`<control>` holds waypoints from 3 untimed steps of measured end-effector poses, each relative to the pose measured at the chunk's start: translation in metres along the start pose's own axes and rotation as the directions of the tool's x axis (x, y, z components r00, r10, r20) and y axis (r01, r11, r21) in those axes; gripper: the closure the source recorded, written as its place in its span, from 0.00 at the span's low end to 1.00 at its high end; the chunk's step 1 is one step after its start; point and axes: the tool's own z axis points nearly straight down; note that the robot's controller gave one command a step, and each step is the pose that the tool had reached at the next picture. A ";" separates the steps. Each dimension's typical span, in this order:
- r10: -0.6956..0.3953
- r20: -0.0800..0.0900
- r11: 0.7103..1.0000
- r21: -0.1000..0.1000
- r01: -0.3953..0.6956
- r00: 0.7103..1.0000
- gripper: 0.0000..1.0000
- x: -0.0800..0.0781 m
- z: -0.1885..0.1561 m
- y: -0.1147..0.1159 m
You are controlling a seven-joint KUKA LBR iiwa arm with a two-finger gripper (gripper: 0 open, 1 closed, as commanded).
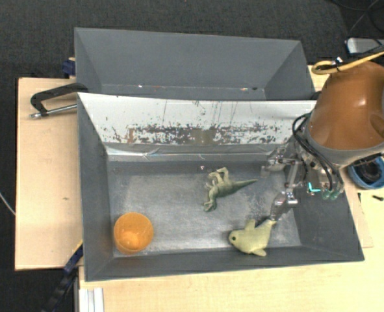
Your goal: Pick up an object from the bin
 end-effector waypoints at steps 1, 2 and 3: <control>0.093 0.019 0.996 0.000 -0.093 0.996 0.00 -0.032 0.117 0.056; 0.091 0.019 0.996 -0.001 -0.091 0.996 1.00 -0.031 0.114 0.056; -0.041 0.020 0.999 0.002 0.041 0.999 1.00 -0.048 -0.034 0.057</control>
Offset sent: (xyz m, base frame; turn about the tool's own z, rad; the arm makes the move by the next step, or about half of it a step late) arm 0.0264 0.0560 -0.1179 0.0922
